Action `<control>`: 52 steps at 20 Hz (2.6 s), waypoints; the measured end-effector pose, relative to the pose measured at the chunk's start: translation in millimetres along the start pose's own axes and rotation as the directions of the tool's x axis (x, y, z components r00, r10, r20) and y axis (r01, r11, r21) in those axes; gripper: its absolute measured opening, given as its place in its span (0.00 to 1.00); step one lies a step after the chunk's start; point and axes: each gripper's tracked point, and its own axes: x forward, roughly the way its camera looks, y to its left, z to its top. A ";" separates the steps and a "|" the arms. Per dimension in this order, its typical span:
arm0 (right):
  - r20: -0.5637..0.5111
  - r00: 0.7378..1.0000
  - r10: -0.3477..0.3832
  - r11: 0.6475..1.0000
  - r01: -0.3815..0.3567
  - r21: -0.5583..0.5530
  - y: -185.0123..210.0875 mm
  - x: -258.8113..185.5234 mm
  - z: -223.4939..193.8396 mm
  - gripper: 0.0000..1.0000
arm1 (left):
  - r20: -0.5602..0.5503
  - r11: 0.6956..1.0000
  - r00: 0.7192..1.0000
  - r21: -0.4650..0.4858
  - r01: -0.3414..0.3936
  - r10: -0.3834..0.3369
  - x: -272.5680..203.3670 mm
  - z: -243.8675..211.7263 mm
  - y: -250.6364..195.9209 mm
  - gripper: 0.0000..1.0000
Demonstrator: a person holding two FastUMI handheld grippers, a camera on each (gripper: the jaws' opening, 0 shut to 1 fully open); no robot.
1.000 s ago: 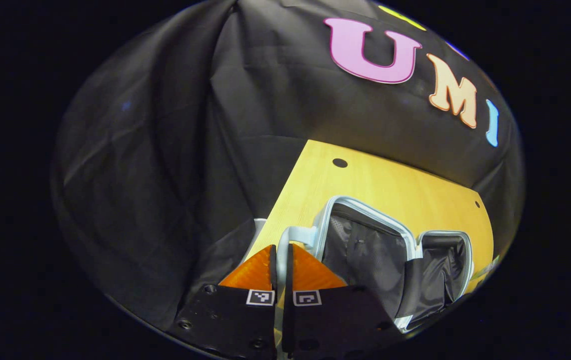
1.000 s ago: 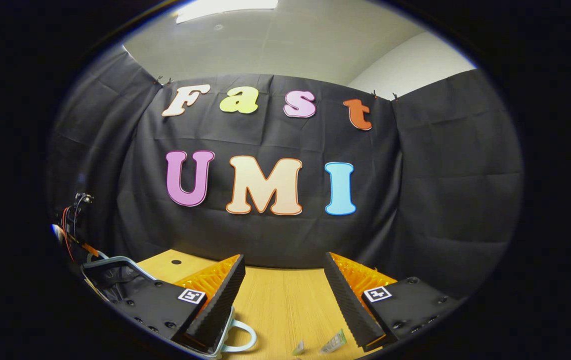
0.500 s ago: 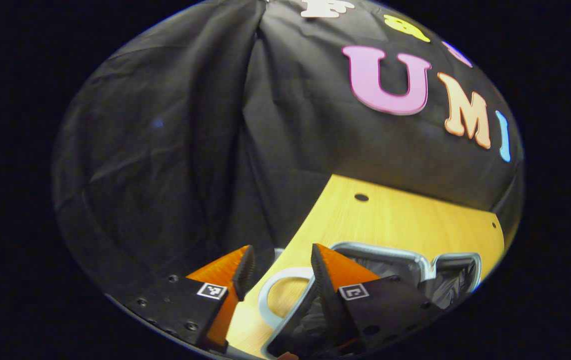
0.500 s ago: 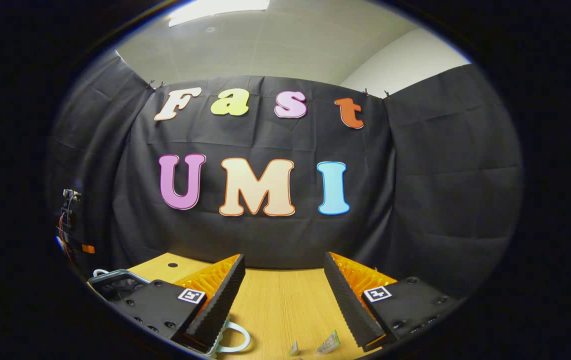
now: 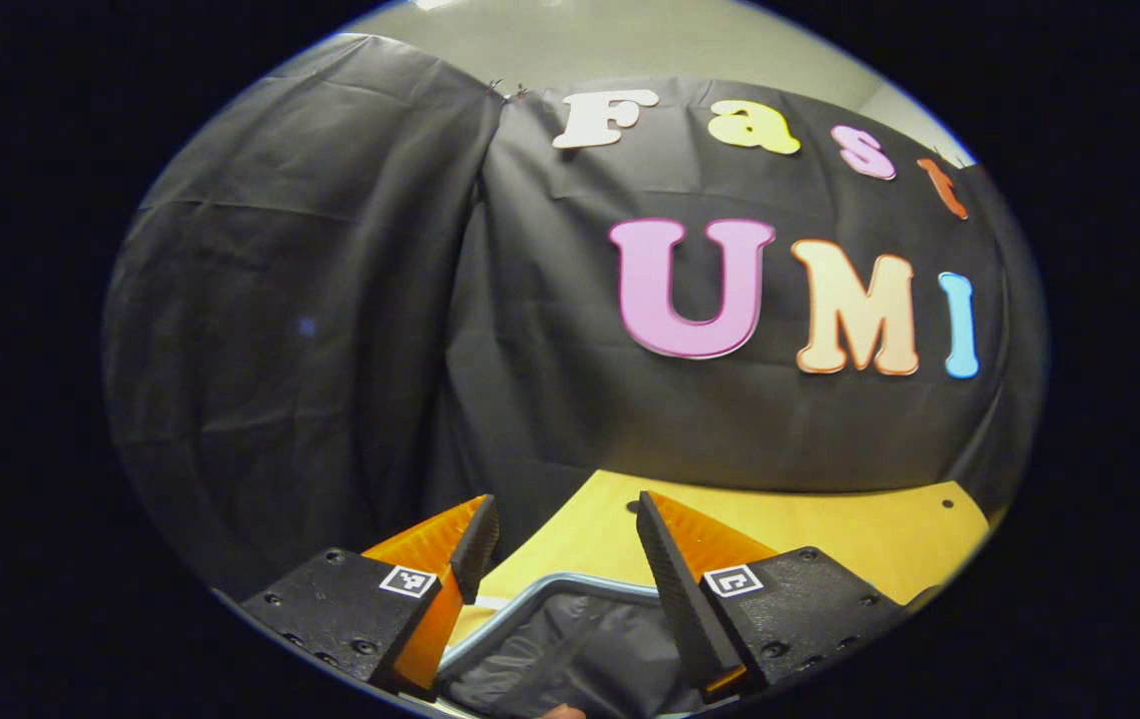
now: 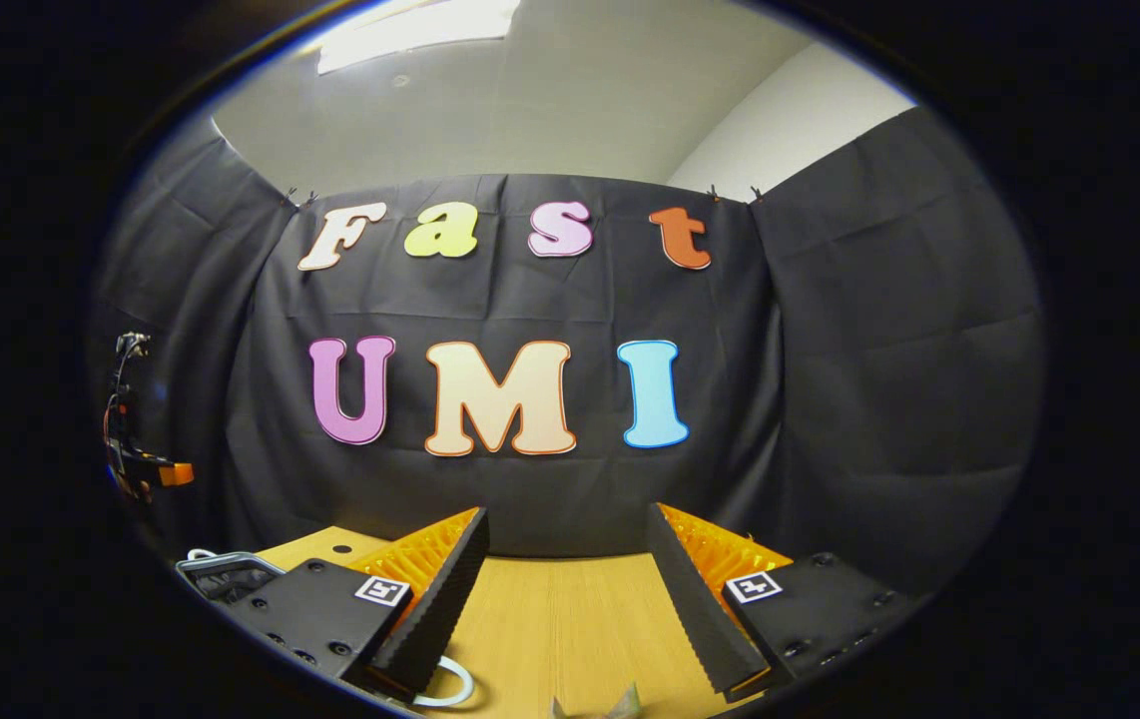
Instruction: First open the suitcase, pack the skin care products into it, and then close the suitcase.
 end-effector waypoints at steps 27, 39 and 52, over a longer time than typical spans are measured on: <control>0.000 0.989 0.145 0.987 -0.144 0.068 -128.7 21.5 -13.6 0.98 | -0.123 0.894 0.893 0.069 0.443 -0.433 -124.3 -77.7 -351.4 0.94; -0.056 0.983 0.176 0.984 -0.173 0.048 -139.2 10.4 -35.3 0.98 | -0.400 0.760 0.701 0.017 0.650 -0.590 -200.5 -178.8 -423.8 0.95; -0.135 0.968 0.214 0.977 -0.215 0.010 -146.9 -15.3 -62.0 0.98 | -0.502 0.763 0.610 -0.174 0.623 -0.613 -198.1 -276.0 -458.2 0.66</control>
